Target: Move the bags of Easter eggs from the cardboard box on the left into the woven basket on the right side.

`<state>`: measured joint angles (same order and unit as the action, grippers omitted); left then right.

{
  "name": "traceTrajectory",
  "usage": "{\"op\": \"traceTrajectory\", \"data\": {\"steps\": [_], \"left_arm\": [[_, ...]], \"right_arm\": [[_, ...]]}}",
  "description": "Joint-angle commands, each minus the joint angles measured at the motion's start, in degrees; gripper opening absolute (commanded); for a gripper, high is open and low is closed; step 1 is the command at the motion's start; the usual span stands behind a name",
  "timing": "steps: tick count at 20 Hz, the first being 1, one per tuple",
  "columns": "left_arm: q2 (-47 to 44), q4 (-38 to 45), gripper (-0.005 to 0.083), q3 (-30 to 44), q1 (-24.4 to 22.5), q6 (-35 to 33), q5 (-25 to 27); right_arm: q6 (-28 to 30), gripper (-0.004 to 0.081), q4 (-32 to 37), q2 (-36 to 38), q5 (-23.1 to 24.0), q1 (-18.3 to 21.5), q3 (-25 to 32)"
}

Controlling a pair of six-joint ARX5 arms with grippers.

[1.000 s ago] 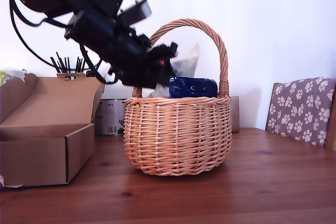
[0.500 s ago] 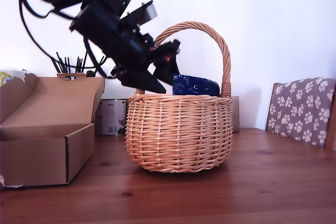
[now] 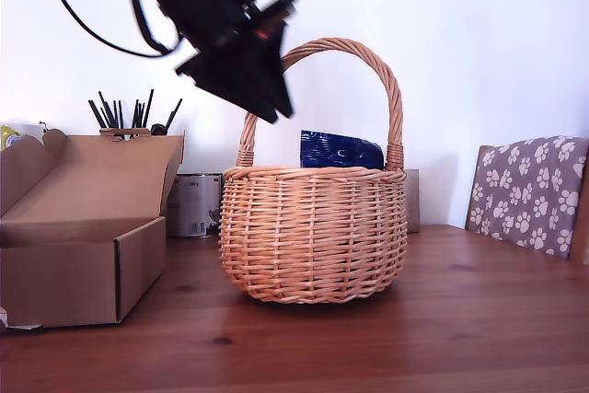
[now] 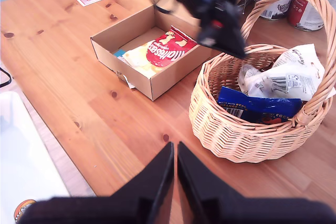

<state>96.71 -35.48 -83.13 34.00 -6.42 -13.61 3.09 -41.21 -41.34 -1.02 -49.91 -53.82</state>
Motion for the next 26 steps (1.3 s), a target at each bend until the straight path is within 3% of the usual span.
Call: {"op": "traceTrajectory", "data": {"steps": [1,5,13,18,22,23,24,26], "left_arm": [[-2.05,-1.09,-0.0020,1.01,-0.24,-1.14,0.87],[-8.31,1.29,-0.0020,8.57,-1.11,-1.16,3.85],[-24.13,6.78,-0.0020,24.81,-11.69,-1.64,3.85],[-25.79,2.27,-0.0019,26.23,-20.00,-5.01,3.54],[-25.79,2.97,-0.0010,26.23,-21.35,-5.64,2.49],[-25.79,3.43,0.0055,26.23,-21.35,-5.60,2.38],[-25.79,3.74,0.0257,26.23,-21.35,-5.64,1.46],[-25.77,4.55,0.0770,26.21,-21.35,-5.62,1.40]], "right_arm": [[0.20,-0.0013,0.68,0.42,-0.11,0.15,0.02],[0.13,-0.0013,1.79,0.37,-2.12,0.15,0.02],[-0.26,-0.0013,6.21,-2.32,-3.06,0.09,0.02],[-0.02,-0.0013,6.19,-2.36,-3.06,0.09,0.02],[0.00,-0.0013,6.23,-2.38,-3.10,0.09,0.02],[0.00,-0.0013,6.25,-2.38,-3.10,0.09,0.02],[0.02,-0.0013,6.27,-2.40,-3.10,0.09,0.02],[0.00,-0.0013,6.21,-2.40,-3.08,0.09,0.02]]}}
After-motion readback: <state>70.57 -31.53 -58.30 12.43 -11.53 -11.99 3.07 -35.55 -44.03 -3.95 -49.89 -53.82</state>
